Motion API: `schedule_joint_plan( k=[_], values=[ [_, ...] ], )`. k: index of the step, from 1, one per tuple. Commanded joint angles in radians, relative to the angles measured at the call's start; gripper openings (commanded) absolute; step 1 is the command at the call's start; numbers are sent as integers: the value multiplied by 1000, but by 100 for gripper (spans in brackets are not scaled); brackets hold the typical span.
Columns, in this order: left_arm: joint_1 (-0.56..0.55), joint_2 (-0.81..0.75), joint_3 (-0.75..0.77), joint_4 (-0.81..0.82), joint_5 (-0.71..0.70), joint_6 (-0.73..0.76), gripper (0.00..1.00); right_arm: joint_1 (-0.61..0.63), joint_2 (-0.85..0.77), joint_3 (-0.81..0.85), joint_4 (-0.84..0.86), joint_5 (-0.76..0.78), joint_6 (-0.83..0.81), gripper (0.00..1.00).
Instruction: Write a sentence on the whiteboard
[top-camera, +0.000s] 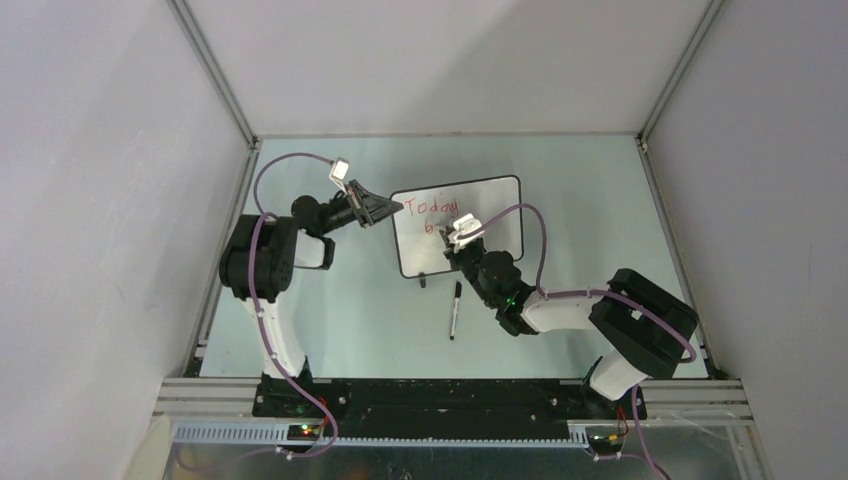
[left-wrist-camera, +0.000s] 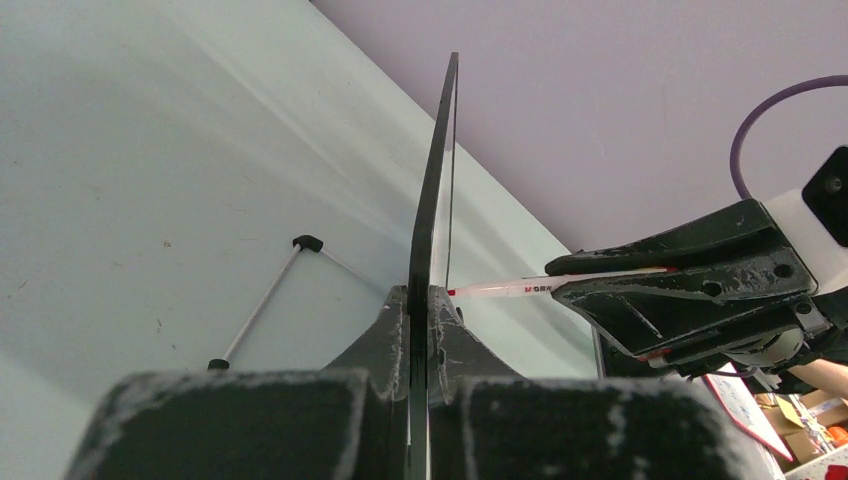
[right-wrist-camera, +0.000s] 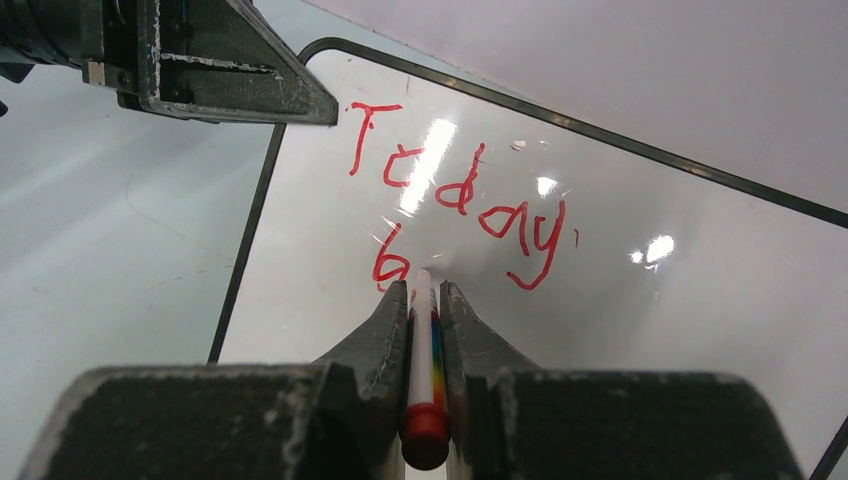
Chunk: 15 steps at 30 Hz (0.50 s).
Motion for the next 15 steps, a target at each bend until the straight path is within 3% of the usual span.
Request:
schedule_joint_plan(
  k=[1,15],
  values=[
    [5,4,25,54,25,20,0,-4,12,35,43,22,-18,0],
    [4,4,26,54,26,20,0,-5,17,49,-4,37,-5,0]
  ],
)
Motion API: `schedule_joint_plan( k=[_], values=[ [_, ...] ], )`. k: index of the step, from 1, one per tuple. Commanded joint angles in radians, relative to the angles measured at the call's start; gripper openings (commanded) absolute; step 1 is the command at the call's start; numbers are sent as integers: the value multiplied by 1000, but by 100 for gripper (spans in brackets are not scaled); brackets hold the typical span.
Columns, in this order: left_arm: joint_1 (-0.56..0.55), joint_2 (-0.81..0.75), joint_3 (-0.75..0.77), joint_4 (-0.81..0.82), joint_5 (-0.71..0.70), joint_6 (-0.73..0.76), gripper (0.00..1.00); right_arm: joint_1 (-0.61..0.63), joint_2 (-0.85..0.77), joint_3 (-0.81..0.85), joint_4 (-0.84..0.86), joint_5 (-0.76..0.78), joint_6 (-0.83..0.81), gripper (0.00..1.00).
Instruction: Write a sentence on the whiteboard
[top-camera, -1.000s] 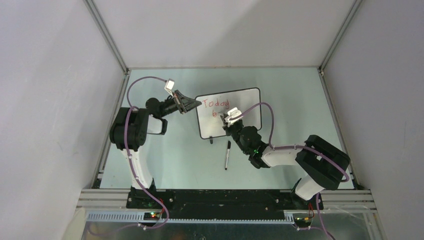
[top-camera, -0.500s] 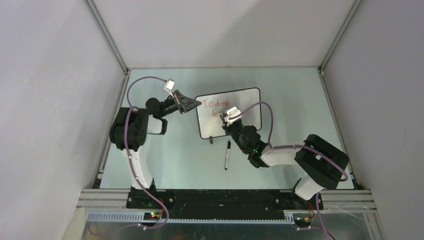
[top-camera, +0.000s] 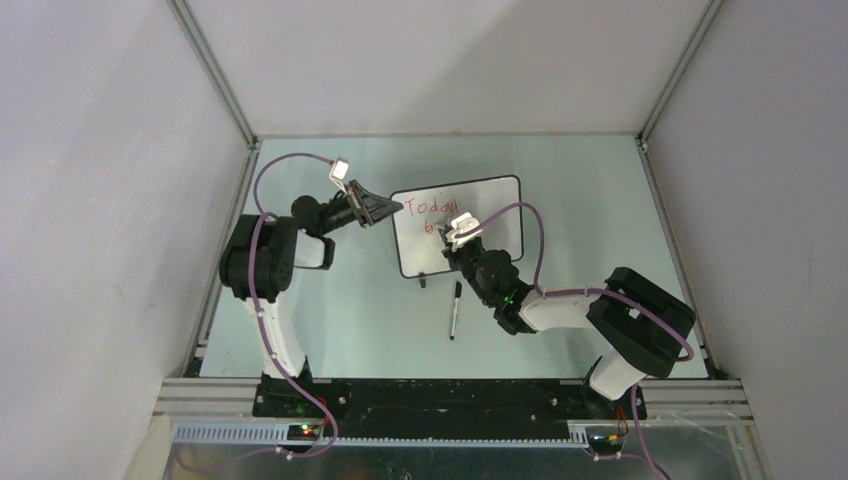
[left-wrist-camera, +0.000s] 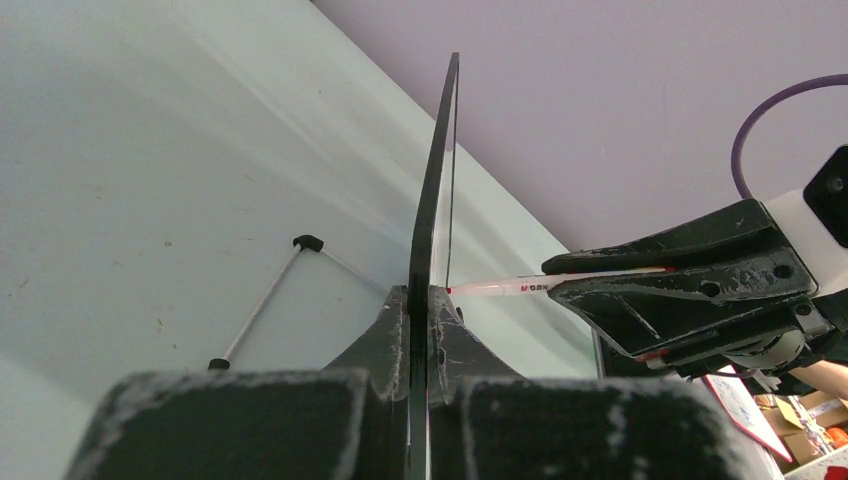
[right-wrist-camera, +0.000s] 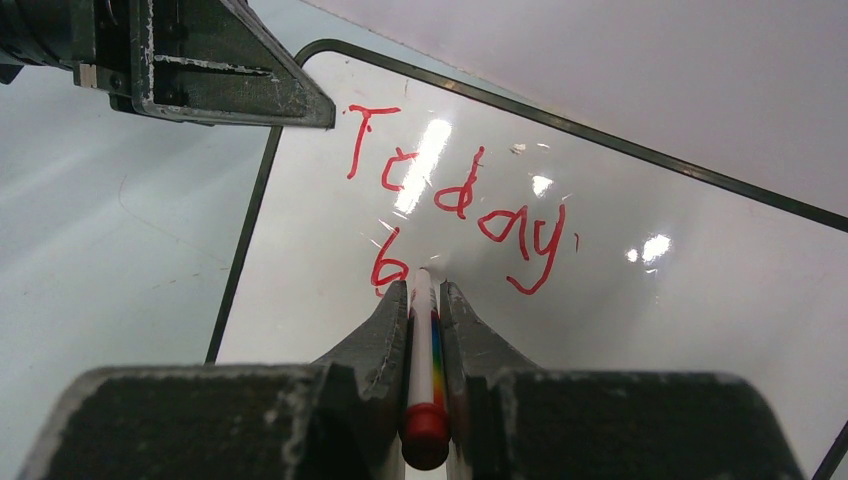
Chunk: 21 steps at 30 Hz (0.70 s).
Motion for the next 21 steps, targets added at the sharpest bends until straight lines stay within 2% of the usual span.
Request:
schedule_joint_plan(
  k=[1,21],
  values=[
    [4,3,27,54,26,22,0,-1,0,30,-7,28,2,0],
    [5,2,26,54,27,24,0,39,-25,-10,-27,66,-3,0]
  ],
)
